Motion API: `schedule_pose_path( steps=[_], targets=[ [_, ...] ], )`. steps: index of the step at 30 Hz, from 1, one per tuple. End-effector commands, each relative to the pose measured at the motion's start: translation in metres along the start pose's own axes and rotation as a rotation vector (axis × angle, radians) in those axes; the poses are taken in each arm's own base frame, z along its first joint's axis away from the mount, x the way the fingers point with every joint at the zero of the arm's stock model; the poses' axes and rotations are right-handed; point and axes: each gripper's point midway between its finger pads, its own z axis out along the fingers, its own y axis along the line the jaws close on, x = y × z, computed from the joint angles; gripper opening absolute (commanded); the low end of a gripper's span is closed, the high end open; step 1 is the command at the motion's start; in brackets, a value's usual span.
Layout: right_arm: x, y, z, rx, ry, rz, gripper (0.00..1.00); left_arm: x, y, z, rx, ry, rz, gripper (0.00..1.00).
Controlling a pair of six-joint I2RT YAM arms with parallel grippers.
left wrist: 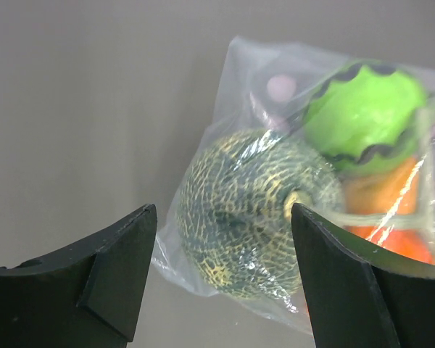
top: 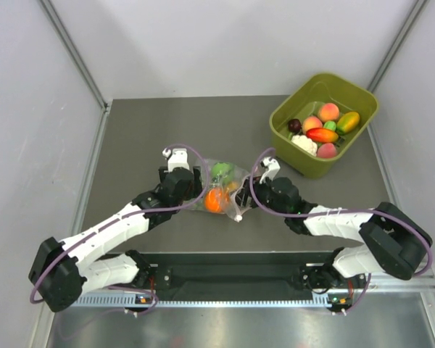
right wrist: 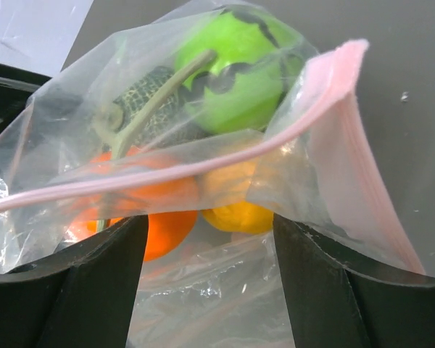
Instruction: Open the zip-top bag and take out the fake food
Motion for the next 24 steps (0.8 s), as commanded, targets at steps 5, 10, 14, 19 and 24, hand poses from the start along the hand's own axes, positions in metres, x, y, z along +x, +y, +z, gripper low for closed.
schedule_pose_path(
  steps=[5, 10, 14, 19, 24],
  targets=[
    [-0.012, 0.04, -0.006, -0.217, -0.048, -0.014, 0.7, 0.021, -0.01, 0.013, 0.064, 0.034, -0.062, 0.74],
    [-0.012, 0.051, -0.006, -0.286, -0.058, 0.0, 0.7, 0.033, -0.011, 0.021, 0.073, 0.061, -0.042, 0.56],
    [-0.004, 0.03, 0.009, -0.166, -0.025, 0.034, 0.7, 0.042, -0.011, 0.025, 0.09, 0.085, -0.04, 0.51],
    [0.011, -0.013, 0.018, 0.051, 0.011, 0.059, 0.7, 0.045, -0.009, 0.028, 0.092, 0.092, -0.03, 0.56],
    [0.018, -0.035, 0.016, 0.165, 0.023, 0.078, 0.69, 0.045, -0.013, 0.029, 0.112, 0.099, -0.025, 0.67]
  ],
)
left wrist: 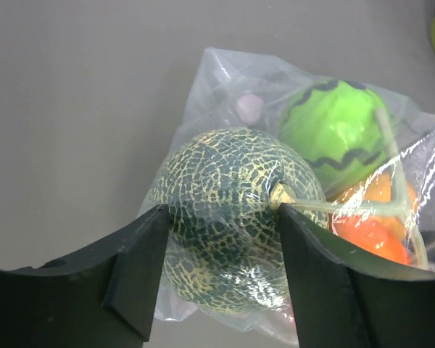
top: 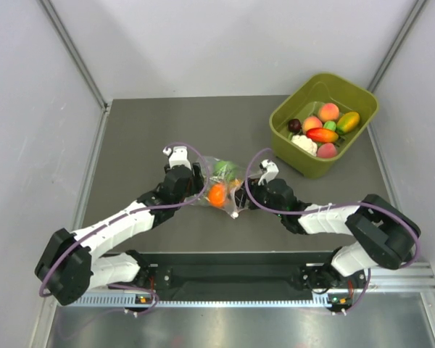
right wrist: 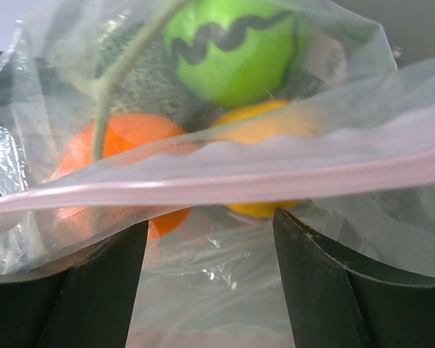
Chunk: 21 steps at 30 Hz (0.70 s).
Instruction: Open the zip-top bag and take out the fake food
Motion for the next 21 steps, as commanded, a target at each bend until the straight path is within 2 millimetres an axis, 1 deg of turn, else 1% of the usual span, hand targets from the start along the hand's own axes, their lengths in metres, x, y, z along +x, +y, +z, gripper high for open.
schedule_pose_path(
  steps=[1, 2, 3, 4, 7, 11, 12, 13, 14, 15, 16, 17, 18, 20, 21],
  targets=[
    [-0.004, -0.023, 0.007, 0.137, -0.022, 0.011, 0.7, 0.035, 0.0, 0.001, 0.041, 0.116, 0.052, 0.68],
    [-0.006, -0.022, 0.008, 0.135, -0.024, 0.008, 0.69, 0.036, -0.002, 0.001, 0.05, 0.119, 0.054, 0.68],
    [-0.002, -0.025, 0.011, 0.145, -0.012, 0.007, 0.69, 0.035, -0.004, 0.002, 0.056, 0.117, 0.055, 0.69],
    [-0.005, -0.023, 0.014, 0.144, -0.018, 0.012, 0.69, 0.035, -0.005, 0.002, 0.065, 0.117, 0.053, 0.7],
    [-0.001, -0.026, 0.021, 0.151, -0.008, 0.014, 0.7, 0.037, -0.008, 0.004, 0.079, 0.123, 0.058, 0.72],
    [0.001, -0.03, 0.028, 0.163, -0.001, 0.022, 0.69, 0.038, -0.007, 0.006, 0.069, 0.133, 0.076, 0.72],
    [0.002, -0.026, 0.027, 0.145, 0.004, 0.023, 0.69, 0.038, -0.006, 0.006, 0.066, 0.134, 0.082, 0.72],
    [-0.001, -0.021, 0.027, 0.115, -0.01, 0.024, 0.69, 0.038, -0.006, 0.005, 0.065, 0.135, 0.085, 0.73],
    [0.002, -0.019, 0.023, 0.093, -0.006, 0.017, 0.7, 0.037, -0.006, 0.004, 0.069, 0.131, 0.088, 0.73],
    [-0.002, -0.01, 0.018, 0.051, -0.013, 0.02, 0.7, 0.036, -0.006, 0.004, 0.07, 0.13, 0.097, 0.73],
    [-0.002, -0.007, 0.016, 0.034, -0.016, 0.019, 0.7, 0.036, -0.006, 0.004, 0.073, 0.128, 0.099, 0.73],
    [-0.008, 0.0, 0.01, -0.001, -0.037, 0.013, 0.7, 0.035, -0.007, 0.003, 0.08, 0.128, 0.107, 0.73],
    [-0.01, 0.004, 0.006, -0.015, -0.044, 0.014, 0.7, 0.035, -0.008, 0.003, 0.084, 0.128, 0.108, 0.73],
    [-0.014, 0.006, -0.001, -0.023, -0.064, 0.007, 0.7, 0.033, -0.009, 0.002, 0.087, 0.129, 0.112, 0.73],
    [-0.026, 0.009, -0.006, -0.024, -0.103, 0.004, 0.7, 0.033, -0.009, 0.002, 0.088, 0.131, 0.117, 0.74]
  ],
)
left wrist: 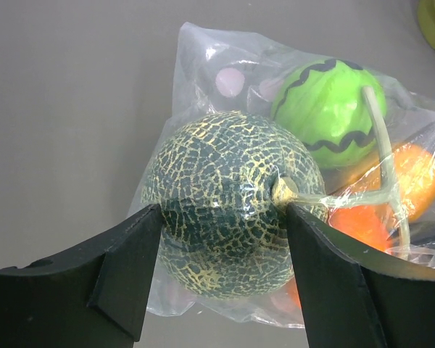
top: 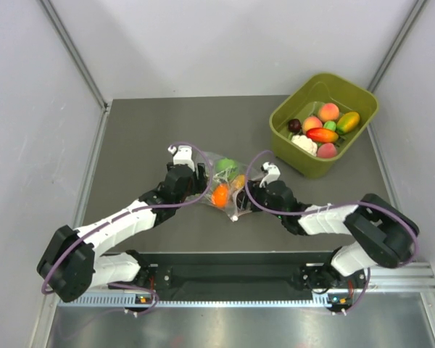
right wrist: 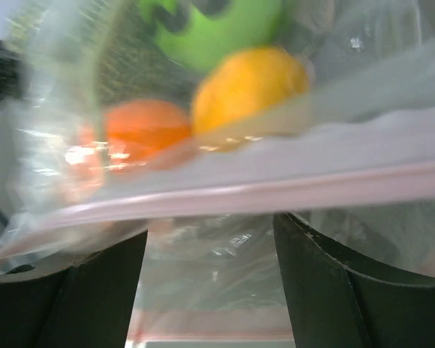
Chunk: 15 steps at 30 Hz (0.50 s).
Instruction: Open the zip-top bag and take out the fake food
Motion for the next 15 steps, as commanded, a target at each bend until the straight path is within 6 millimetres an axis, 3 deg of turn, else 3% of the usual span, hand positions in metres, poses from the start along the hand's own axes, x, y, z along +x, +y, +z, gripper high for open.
schedule_pose_path(
  steps=[1, 8, 15],
  targets=[
    [-0.047, 0.034, -0.017, -0.116, -0.161, -0.012, 0.7, 0.031, -0.003, -0.005, 0.038, 0.127, 0.054, 0.74],
    [-0.082, 0.025, -0.026, -0.021, -0.24, -0.065, 0.73, 0.01, -0.006, -0.013, 0.053, 0.075, 0.067, 0.74],
    [-0.063, 0.002, -0.002, 0.053, -0.163, -0.03, 0.72, 0.008, -0.008, -0.011, 0.055, 0.091, 0.092, 0.75]
  ],
)
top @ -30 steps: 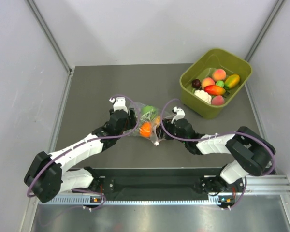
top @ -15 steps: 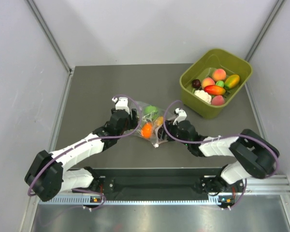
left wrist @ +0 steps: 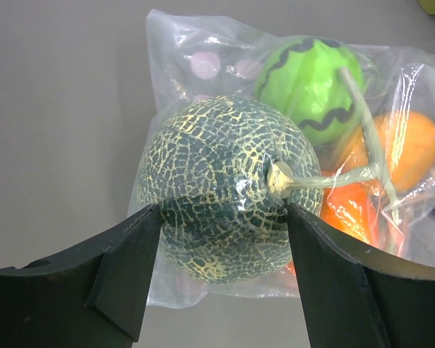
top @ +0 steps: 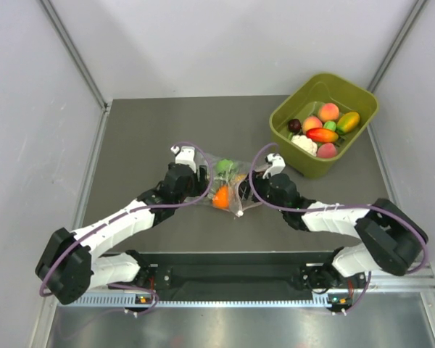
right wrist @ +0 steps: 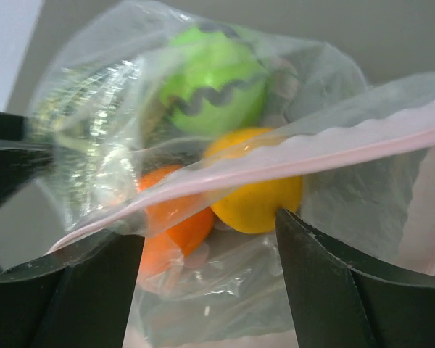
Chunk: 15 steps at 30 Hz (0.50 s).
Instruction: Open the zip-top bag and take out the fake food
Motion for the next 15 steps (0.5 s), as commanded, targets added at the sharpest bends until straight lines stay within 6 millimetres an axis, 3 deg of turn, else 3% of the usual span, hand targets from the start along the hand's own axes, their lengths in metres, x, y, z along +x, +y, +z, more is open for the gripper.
schedule_pose_path(
  steps=[1, 11, 15],
  targets=[
    [-0.004, -0.006, 0.013, 0.03, -0.015, 0.012, 0.72, 0.006, -0.004, -0.002, 0.02, 0.047, 0.044, 0.75],
    [-0.003, -0.008, 0.047, 0.014, -0.027, 0.007, 0.72, 0.003, -0.01, -0.005, 0.063, 0.038, 0.072, 0.76],
    [-0.013, 0.0, 0.052, -0.027, -0.072, 0.011, 0.73, 0.005, -0.014, -0.005, 0.09, 0.045, 0.077, 0.76]
  ],
)
